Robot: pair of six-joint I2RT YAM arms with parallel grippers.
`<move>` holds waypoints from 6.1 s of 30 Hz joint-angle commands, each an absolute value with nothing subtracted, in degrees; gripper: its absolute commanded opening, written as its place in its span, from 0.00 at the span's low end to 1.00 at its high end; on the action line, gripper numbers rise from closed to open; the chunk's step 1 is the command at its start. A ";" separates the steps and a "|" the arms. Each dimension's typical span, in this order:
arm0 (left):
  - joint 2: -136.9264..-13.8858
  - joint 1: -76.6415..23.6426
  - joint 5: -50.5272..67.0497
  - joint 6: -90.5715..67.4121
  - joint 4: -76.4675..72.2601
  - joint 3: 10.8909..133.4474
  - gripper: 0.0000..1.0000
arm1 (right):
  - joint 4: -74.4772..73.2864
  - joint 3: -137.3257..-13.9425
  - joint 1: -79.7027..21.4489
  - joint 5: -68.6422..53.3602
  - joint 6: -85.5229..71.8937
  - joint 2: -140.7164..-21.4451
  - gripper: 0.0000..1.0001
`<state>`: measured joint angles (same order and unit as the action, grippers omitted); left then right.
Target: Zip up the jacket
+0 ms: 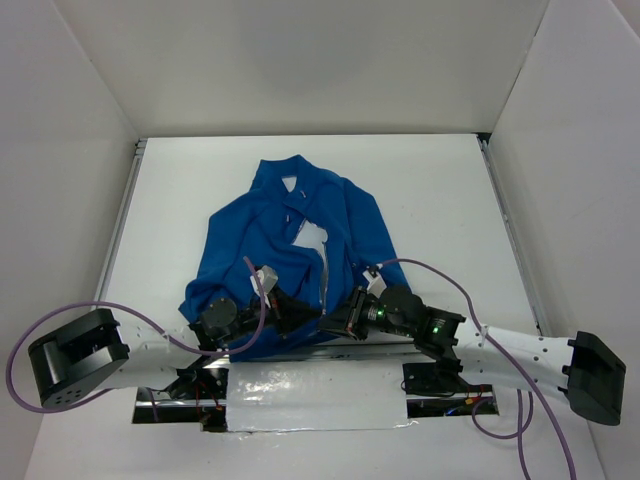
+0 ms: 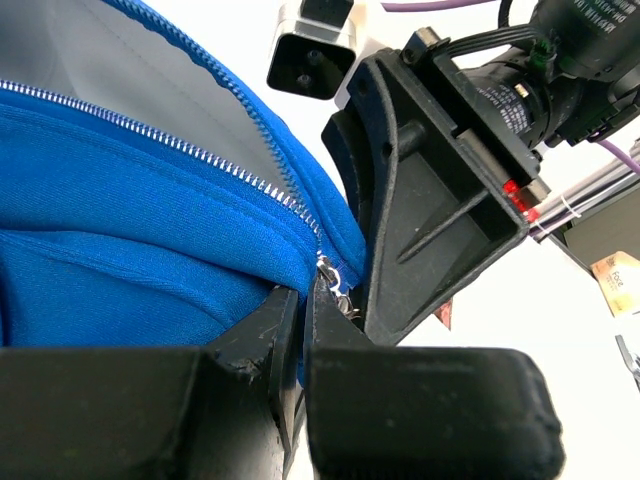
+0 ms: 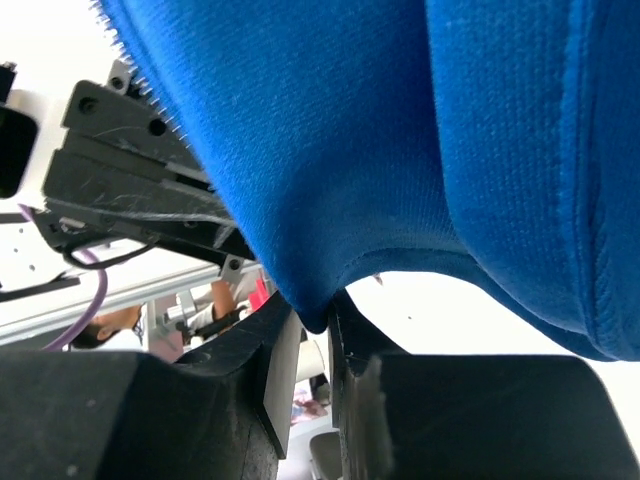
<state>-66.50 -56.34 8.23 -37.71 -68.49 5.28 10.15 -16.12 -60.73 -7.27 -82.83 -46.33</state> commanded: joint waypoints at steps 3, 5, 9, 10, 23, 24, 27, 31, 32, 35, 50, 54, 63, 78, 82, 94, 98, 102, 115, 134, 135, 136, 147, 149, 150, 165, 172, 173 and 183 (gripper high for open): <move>-65.74 -56.42 9.40 -36.83 -74.71 6.06 0.00 | 7.73 -18.28 -61.79 -5.45 -81.91 -45.35 0.24; -65.92 -56.42 9.58 -36.91 -75.06 6.07 0.00 | 7.73 -17.76 -61.87 -4.84 -82.18 -45.00 0.22; -66.36 -56.34 9.58 -36.91 -75.15 6.15 0.00 | 7.47 -17.23 -62.22 -3.69 -82.44 -44.38 0.19; -66.36 -56.34 9.67 -37.00 -75.15 6.15 0.00 | 7.56 -17.14 -62.31 -3.60 -82.44 -44.21 0.18; -67.15 -56.43 9.67 -37.09 -75.76 6.42 0.00 | 5.27 -16.44 -66.53 2.55 -85.08 -42.71 0.29; -67.32 -56.43 9.67 -37.09 -75.85 6.42 0.00 | 5.45 -16.52 -66.88 3.33 -85.08 -42.89 0.29; -67.24 -56.42 9.58 -37.09 -75.94 6.33 0.00 | 3.96 -17.67 -68.90 6.06 -85.08 -43.59 0.29; -67.06 -56.34 9.49 -37.18 -75.94 6.42 0.00 | 3.08 -18.81 -70.58 8.79 -85.34 -45.08 0.28; -67.06 -56.42 9.49 -37.18 -75.94 6.33 0.00 | 3.16 -18.90 -70.92 9.05 -85.34 -45.44 0.28; -66.80 -56.43 9.67 -37.09 -75.76 6.33 0.00 | 2.29 -19.95 -72.33 11.24 -85.34 -46.67 0.27; -65.30 -56.43 9.67 -36.48 -73.92 6.59 0.00 | -2.02 -22.24 -76.38 20.39 -80.16 -47.29 0.43; -64.86 -56.43 9.49 -36.21 -73.04 6.86 0.00 | -2.46 -21.80 -77.08 21.00 -79.98 -47.11 0.46; -65.74 -56.43 10.02 -36.74 -74.00 7.03 0.00 | 2.90 -18.46 -78.84 25.13 -76.56 -45.44 0.48; -67.06 -56.34 10.63 -37.18 -75.67 7.03 0.00 | 8.79 -17.84 -79.19 27.07 -72.16 -48.86 0.47; -66.80 -56.42 10.28 -37.00 -75.41 6.86 0.00 | 8.70 -18.37 -79.71 26.72 -72.25 -48.87 0.44; -66.53 -56.34 9.84 -36.83 -75.15 6.68 0.00 | 6.24 -18.63 -82.26 28.74 -75.49 -48.16 0.31; -66.71 -56.34 9.84 -36.91 -75.23 6.59 0.00 | 4.22 -19.33 -82.53 29.35 -77.16 -48.43 0.26; -66.71 -56.42 9.84 -36.83 -75.32 6.59 0.00 | 2.46 -19.51 -82.88 30.84 -78.57 -47.90 0.20; -67.06 -56.34 10.02 -36.91 -75.59 6.59 0.00 | -1.06 -20.30 -82.97 31.29 -80.95 -45.62 0.00; -70.57 -56.43 13.45 -36.56 -78.39 7.12 0.00 | 2.99 -23.72 -80.34 27.09 -76.03 -42.27 0.00; -70.75 -56.43 13.45 -36.56 -78.57 7.21 0.00 | 2.99 -23.99 -79.03 25.59 -75.76 -42.36 0.00; -71.10 -56.34 13.71 -36.74 -78.75 7.12 0.00 | 3.60 -24.17 -77.01 24.10 -75.50 -42.45 0.00; -70.93 -56.43 14.94 -35.07 -77.00 7.56 0.00 | 9.32 -24.96 -61.61 -3.51 -75.67 -44.39 0.00; -71.19 -56.43 14.59 -34.81 -76.38 7.38 0.00 | 8.62 -26.36 -61.44 -4.57 -76.28 -43.77 0.00; -71.63 -56.43 14.59 -34.80 -76.12 7.30 0.00 | 8.09 -26.72 -61.35 -4.83 -76.38 -43.60 0.00; -75.06 -56.43 17.67 -36.04 -80.51 7.56 0.00 | 4.75 -32.16 -52.84 -5.44 -72.52 -48.42 0.00; -75.15 -56.43 17.76 -36.47 -80.51 7.12 0.00 | 4.83 -41.98 -43.52 -12.29 -66.99 -57.81 0.00; -75.15 -56.43 17.58 -36.47 -80.59 6.95 0.00 | 5.53 -43.58 -39.68 -13.87 -66.45 -62.53 0.00; -73.74 -57.74 11.70 -34.46 -73.32 5.28 0.00 | 0.80 -90.35 -24.18 -26.54 -54.14 -105.26 0.00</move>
<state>-74.74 -55.86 10.17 -36.12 -74.91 6.37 -3.03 -74.81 -28.51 -25.08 -60.14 -97.95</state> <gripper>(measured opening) 0.145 0.010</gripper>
